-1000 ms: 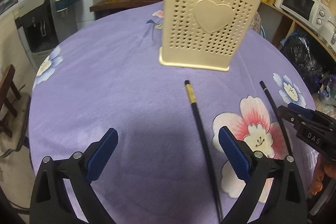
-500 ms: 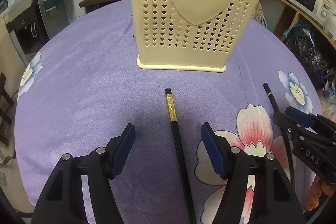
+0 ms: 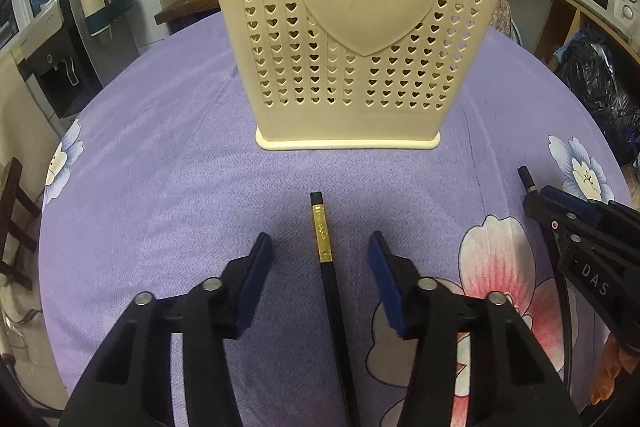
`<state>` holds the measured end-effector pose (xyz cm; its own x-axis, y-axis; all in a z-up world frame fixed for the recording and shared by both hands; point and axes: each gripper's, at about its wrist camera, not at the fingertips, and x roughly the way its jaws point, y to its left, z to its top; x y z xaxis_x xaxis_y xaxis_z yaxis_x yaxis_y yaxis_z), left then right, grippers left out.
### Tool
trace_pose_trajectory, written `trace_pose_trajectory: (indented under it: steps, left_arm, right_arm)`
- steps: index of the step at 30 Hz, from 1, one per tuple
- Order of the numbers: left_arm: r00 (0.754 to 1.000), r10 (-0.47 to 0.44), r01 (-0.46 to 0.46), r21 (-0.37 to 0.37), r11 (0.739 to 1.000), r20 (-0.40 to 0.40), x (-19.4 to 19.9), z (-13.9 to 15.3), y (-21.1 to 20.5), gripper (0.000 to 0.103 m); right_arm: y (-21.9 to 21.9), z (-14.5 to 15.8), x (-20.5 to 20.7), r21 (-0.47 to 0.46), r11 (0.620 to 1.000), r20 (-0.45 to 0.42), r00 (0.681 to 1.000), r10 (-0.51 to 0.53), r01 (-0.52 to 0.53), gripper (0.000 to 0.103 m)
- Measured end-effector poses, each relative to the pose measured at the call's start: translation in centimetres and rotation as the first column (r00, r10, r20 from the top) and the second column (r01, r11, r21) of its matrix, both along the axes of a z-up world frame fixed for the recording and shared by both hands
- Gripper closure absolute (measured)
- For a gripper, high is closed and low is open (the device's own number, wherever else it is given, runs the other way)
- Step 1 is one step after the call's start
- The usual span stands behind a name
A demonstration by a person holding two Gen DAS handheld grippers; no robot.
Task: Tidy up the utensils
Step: 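Close the right tool on one dark chopstick while the left tool closes on another, then lift both held chopsticks and carry them above the cream holder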
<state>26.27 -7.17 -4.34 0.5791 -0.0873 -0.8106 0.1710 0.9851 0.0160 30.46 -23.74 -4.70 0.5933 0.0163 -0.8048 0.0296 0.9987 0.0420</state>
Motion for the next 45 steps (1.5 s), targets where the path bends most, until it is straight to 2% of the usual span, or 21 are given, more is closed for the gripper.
trace_pose_trajectory:
  steps: [3, 5, 9, 12, 20, 27, 32, 37, 45]
  left_arm:
    - [1.000, 0.003, -0.003, 0.000, 1.000, 0.010, 0.1, 0.0, -0.1, 0.069]
    - [1.000, 0.013, -0.013, 0.002, 1.000, 0.019, 0.0, 0.0, -0.2, 0.080]
    - [1.000, 0.016, -0.016, 0.004, 1.000, 0.023, -0.2, 0.0, -0.3, 0.084]
    - [0.999, 0.029, -0.029, -0.001, 1.000, 0.028, 0.1, 0.0, 0.0, 0.093]
    - [0.999, 0.032, -0.032, -0.020, 0.999, 0.031, 0.5, 0.0, 0.1, 0.094]
    - [0.999, 0.035, -0.032, -0.072, 0.997, 0.041, 1.0, 0.6, 1.3, 0.095]
    - [0.994, 0.036, -0.024, -0.120, 0.992, 0.098, 0.6, 3.2, 2.5, 0.095]
    - [0.979, 0.041, -0.008, -0.166, 0.986, 0.199, -0.6, 7.1, 3.8, 0.095]
    - [0.947, 0.046, 0.024, -0.211, 0.977, 0.318, -2.6, 12.1, 5.2, 0.095]
  right_arm:
    - [0.1, 0.0, 0.3, -0.007, 1.000, 0.007, 1.000, 0.004, -0.004, 0.090]
    - [0.1, 0.0, 0.5, -0.009, 1.000, 0.010, 1.000, 0.007, -0.007, 0.092]
    - [0.1, 0.0, 0.3, -0.008, 1.000, 0.012, 1.000, 0.008, -0.008, 0.093]
    - [0.2, -0.1, 0.4, -0.012, 1.000, 0.014, 1.000, 0.007, -0.006, 0.093]
    - [0.1, -0.1, 0.3, 0.013, 1.000, 0.022, 1.000, 0.004, -0.004, 0.094]
    - [-0.5, 0.5, -0.1, 0.066, 0.998, 0.052, 0.999, 0.005, -0.008, 0.094]
    - [-0.9, 2.8, -1.5, 0.098, 0.995, 0.114, 0.993, 0.009, -0.020, 0.094]
    - [-1.1, 6.9, -3.8, 0.134, 0.989, 0.210, 0.977, 0.029, -0.058, 0.094]
    - [-1.4, 14.6, -7.6, 0.133, 0.982, 0.400, 0.914, 0.071, -0.134, 0.094]
